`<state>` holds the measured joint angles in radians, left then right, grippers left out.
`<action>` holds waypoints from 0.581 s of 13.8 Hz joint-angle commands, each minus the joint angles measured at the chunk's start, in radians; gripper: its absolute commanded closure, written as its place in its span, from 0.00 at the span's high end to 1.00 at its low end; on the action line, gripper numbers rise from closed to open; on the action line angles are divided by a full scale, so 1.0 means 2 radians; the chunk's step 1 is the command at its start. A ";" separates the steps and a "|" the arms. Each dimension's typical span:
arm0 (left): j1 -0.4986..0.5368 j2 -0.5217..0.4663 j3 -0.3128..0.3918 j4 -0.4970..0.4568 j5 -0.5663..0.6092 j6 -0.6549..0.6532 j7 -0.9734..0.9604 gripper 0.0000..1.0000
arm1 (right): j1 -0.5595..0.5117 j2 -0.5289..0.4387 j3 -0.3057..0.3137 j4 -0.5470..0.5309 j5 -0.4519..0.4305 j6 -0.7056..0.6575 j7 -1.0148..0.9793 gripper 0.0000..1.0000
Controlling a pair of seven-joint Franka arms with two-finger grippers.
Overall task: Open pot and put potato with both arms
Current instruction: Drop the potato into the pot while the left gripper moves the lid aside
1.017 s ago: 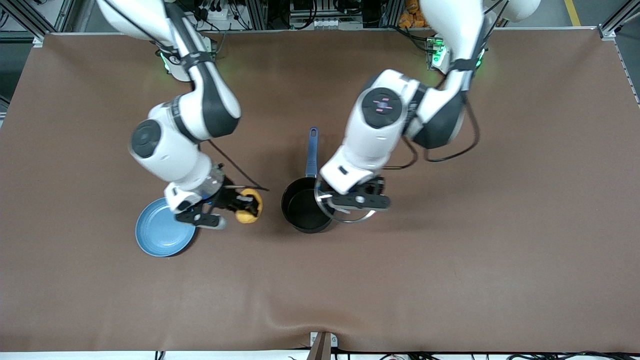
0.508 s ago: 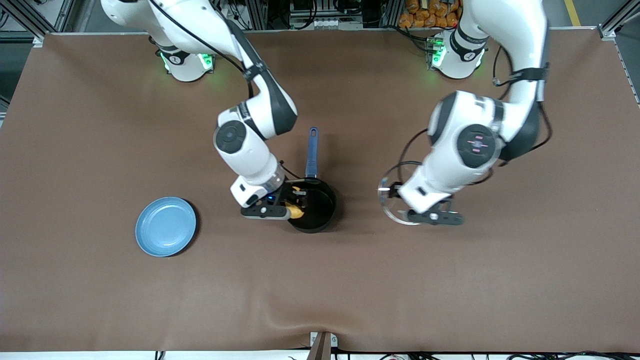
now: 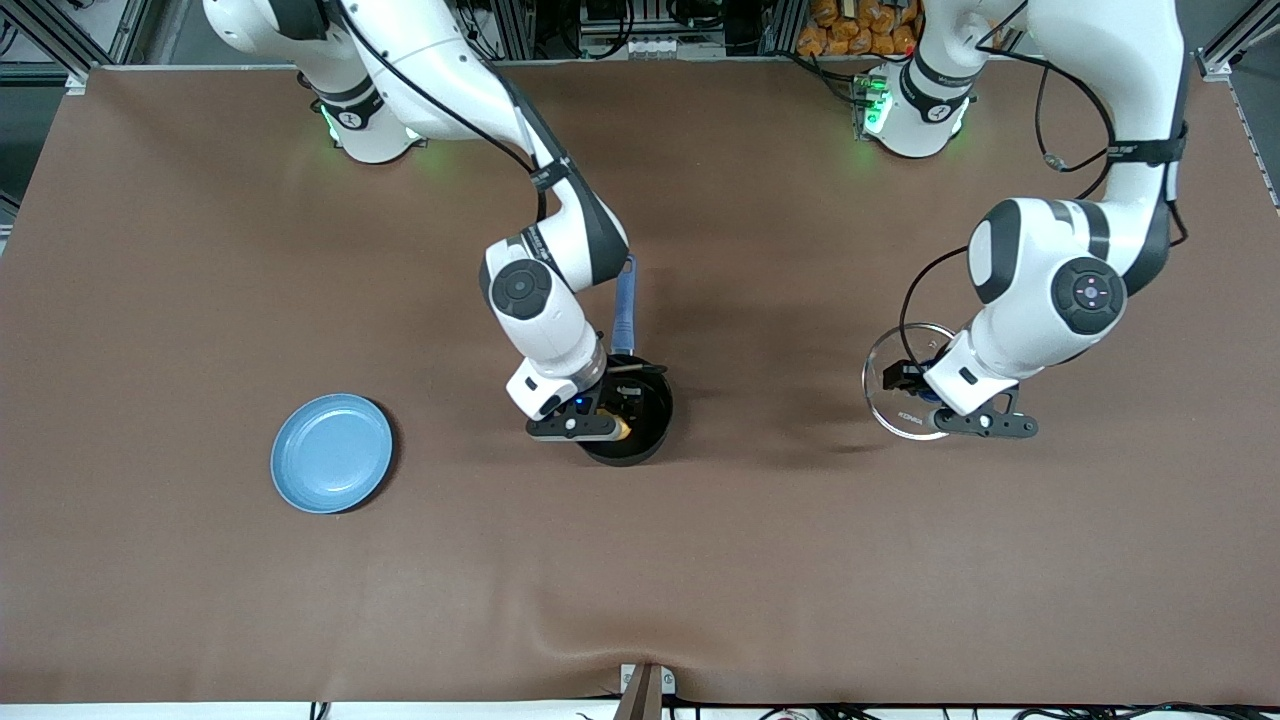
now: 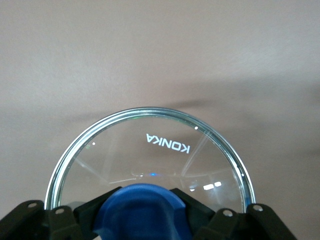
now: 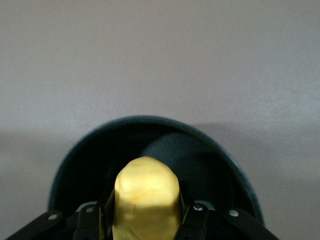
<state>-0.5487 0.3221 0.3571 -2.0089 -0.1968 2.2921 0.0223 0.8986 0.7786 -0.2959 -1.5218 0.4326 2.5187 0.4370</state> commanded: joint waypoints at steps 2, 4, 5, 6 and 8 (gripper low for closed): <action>-0.006 0.017 -0.004 -0.058 0.010 0.103 -0.004 0.05 | 0.019 0.037 -0.008 0.013 -0.008 0.034 0.016 0.00; -0.004 0.050 -0.004 -0.062 0.007 0.140 -0.004 0.07 | 0.022 0.049 -0.008 0.013 -0.008 0.048 0.017 0.00; -0.005 0.064 -0.004 -0.065 0.006 0.161 -0.004 0.07 | 0.023 0.051 -0.008 0.013 -0.008 0.049 0.017 0.00; -0.006 0.071 -0.004 -0.070 0.004 0.178 -0.004 0.07 | 0.023 0.052 -0.008 0.013 -0.008 0.050 0.018 0.00; -0.006 0.077 -0.005 -0.075 0.004 0.193 -0.004 0.07 | 0.023 0.053 -0.008 0.013 -0.008 0.050 0.018 0.00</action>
<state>-0.5541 0.4798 0.3446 -2.1452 -0.1967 2.6397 0.0219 0.9343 0.8534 -0.2999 -1.5200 0.4310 2.6152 0.4439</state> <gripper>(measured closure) 0.577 0.467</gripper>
